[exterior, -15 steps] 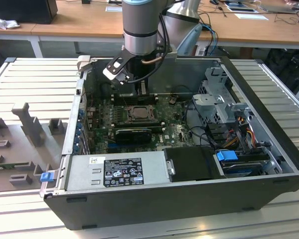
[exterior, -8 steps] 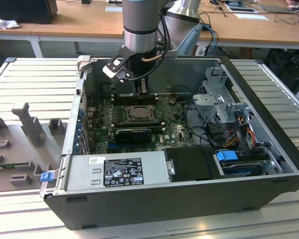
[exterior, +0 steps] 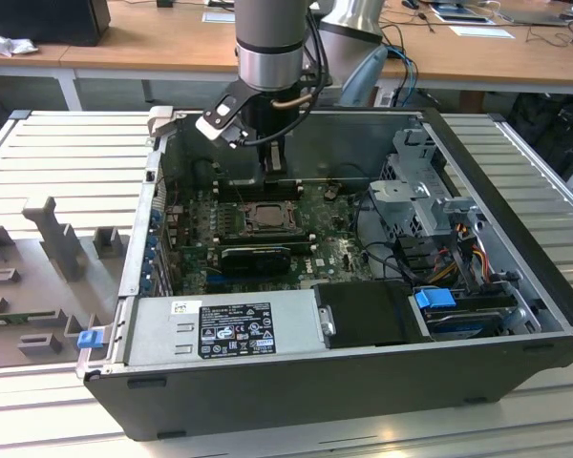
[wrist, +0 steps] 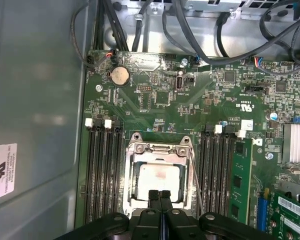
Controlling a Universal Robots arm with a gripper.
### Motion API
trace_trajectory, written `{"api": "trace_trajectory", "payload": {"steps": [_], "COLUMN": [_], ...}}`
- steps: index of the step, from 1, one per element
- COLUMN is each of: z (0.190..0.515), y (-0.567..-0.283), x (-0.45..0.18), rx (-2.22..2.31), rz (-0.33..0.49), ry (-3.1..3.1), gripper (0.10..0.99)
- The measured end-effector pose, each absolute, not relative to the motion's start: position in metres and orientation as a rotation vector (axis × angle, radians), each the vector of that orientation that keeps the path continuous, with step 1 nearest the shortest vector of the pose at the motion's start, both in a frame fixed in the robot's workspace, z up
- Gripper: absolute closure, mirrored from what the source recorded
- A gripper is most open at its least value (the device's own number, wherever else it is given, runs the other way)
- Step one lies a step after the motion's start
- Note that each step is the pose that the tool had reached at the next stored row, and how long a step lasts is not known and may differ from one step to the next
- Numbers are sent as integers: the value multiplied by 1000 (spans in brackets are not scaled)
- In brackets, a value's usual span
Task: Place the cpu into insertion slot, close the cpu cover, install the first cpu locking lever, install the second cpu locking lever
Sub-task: 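Install the first cpu locking lever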
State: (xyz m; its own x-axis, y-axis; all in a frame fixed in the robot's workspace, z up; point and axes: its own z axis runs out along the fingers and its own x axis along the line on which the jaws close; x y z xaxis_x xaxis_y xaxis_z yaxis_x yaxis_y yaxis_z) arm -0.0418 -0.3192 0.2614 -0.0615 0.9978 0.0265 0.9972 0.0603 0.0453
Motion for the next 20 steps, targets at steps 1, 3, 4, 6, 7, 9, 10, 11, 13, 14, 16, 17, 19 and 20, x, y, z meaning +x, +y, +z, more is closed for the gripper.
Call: {"api": "trace_trajectory", "payload": {"steps": [1, 3, 4, 6, 7, 9, 10, 11, 13, 14, 16, 17, 19, 20], "z": [264, 270, 271, 276, 277, 280, 282, 282, 282, 282, 282, 282, 282, 282], "y": [-319, -319, -319, -319, -319, -319, -319, -319, -319, -319, -319, -319, -319, -319], "x": [-42, -42, -42, -42, -42, -42, -42, -42, -42, -42, -42, -42, -42, -42], "rx": [2144, 2144, 2144, 2143, 2143, 2143, 2143, 2143, 2134, 2102, 2057, 2040, 2003, 1976], "rz": [80, 79, 79, 79, 79, 78, 78, 78, 78, 78, 78, 78, 79, 79], "ry": [2279, 2278, 2278, 2278, 2278, 2278, 2278, 2278, 2286, 2317, 2358, 2373, 2405, 2428], "gripper": [980, 980, 980, 980, 980, 980, 980, 980, 980, 980, 980, 980, 980, 980]}}
